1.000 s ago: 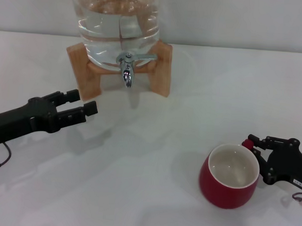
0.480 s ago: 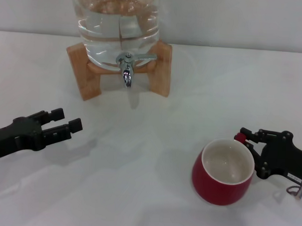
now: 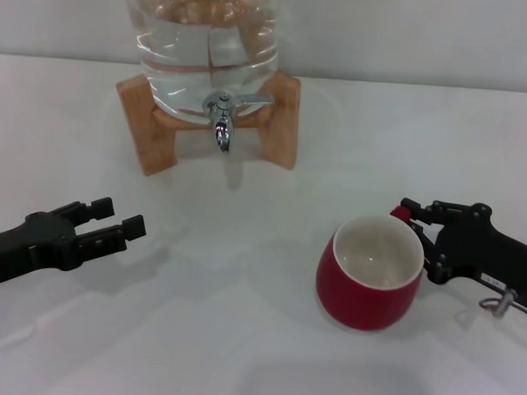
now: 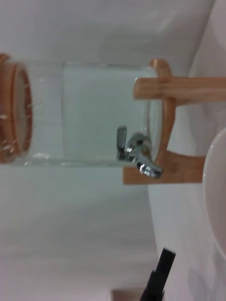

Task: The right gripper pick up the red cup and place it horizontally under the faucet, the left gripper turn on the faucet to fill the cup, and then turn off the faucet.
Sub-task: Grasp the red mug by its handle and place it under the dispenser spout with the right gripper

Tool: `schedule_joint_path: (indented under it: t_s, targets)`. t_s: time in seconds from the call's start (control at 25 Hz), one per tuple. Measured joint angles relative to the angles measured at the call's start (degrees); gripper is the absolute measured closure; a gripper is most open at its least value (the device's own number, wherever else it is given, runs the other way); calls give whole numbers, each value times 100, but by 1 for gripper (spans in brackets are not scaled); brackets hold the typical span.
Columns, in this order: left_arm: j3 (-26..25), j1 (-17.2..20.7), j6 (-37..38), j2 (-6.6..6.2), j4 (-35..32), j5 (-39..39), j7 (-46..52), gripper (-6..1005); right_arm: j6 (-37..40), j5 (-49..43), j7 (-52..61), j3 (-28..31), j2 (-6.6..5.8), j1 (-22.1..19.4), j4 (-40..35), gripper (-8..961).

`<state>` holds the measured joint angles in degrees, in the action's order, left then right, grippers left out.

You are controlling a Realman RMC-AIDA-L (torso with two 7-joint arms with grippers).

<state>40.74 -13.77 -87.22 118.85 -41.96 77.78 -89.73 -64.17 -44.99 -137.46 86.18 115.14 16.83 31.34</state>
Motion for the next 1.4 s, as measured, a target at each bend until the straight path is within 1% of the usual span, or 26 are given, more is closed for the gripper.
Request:
schedule_joint_path:
  t_s: [0.16,0.2,0.24,0.36,0.48,0.76,1.0,1.24,1.4]
  targets:
    - [-4,-16,-3,7,23,-1,0,112,771,331,258,-477,9,11,367,791]
    - [-3,-19,3,7,31,0,0,112,1223,579,263,-836,10,13,591,791]
    - [3,-24,12,7,40,-1,0,112,1223,579,263,-836,10,13,591,791]
    - [2,-30,28,7,48,-43,0,112,1763,777,229,-1226,11,13,951,792]
    - [9,-37,78,7,54,-82,0,112,2133,936,223,-1462,13,21,1226,793]
    - [19,-38,94,5,56,-96,0,112,3023,1276,268,-1791,18,111,1732,793]
    - [38,-87,157,4,65,-160,0,112,3795,1831,256,-2224,34,603,1779,793]
    - [39,-299,176,7,208,-237,0,112,4330,2119,220,-2438,73,825,1786,792]
    - [39,-317,185,7,223,-241,0,112,4660,2307,211,-2566,92,1016,1772,792]
